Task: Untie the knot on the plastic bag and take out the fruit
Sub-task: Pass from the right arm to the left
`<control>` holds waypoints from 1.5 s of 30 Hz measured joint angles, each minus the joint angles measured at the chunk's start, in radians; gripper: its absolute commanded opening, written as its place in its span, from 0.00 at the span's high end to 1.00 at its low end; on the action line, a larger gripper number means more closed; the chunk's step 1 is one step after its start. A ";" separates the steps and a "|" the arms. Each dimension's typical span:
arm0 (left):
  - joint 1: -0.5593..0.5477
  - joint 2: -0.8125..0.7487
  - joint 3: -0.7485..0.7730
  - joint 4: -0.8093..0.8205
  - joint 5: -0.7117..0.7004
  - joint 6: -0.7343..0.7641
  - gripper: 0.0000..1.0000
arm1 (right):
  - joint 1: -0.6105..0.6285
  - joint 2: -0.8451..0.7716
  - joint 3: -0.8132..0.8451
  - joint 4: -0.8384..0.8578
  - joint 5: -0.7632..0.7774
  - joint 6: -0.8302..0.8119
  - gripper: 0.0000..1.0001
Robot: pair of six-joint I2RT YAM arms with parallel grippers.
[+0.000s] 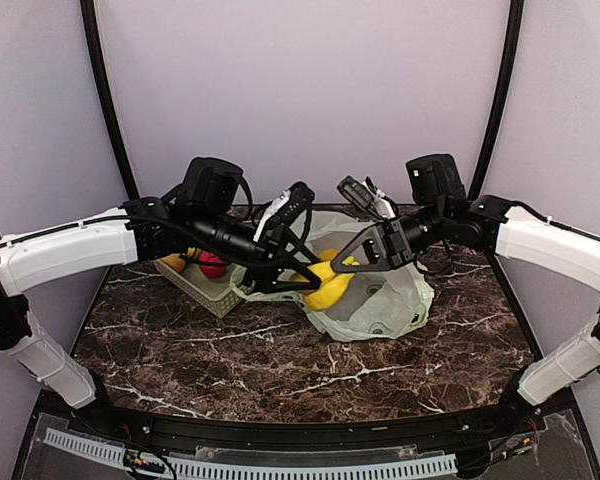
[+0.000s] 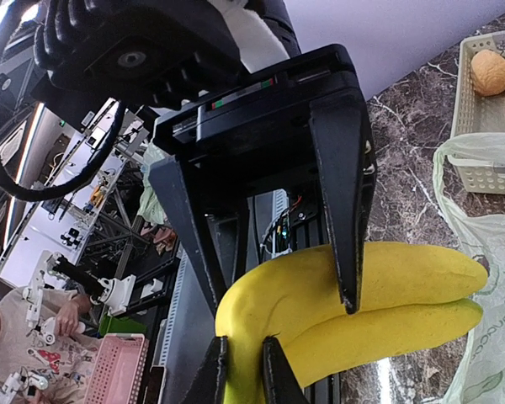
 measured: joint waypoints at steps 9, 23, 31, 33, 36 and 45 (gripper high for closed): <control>-0.012 0.003 0.000 0.006 0.045 0.009 0.74 | 0.000 0.000 0.000 0.000 0.017 0.000 0.97; -0.014 0.009 0.001 -0.016 0.011 -0.025 0.95 | -0.024 -0.022 -0.001 0.032 0.132 -0.014 0.40; -0.014 -0.003 -0.004 -0.023 -0.088 -0.058 0.98 | -0.043 -0.097 -0.013 0.074 0.206 0.002 0.21; -0.014 -0.035 -0.018 -0.028 -0.140 -0.079 0.98 | -0.050 -0.126 -0.024 0.092 0.220 0.011 0.19; -0.014 -0.096 -0.026 -0.038 -0.206 -0.109 0.97 | -0.065 -0.163 -0.040 0.123 0.245 0.027 0.18; 0.167 -0.312 -0.059 -0.064 -0.374 -0.236 0.96 | -0.124 -0.237 -0.097 0.191 0.343 0.056 0.17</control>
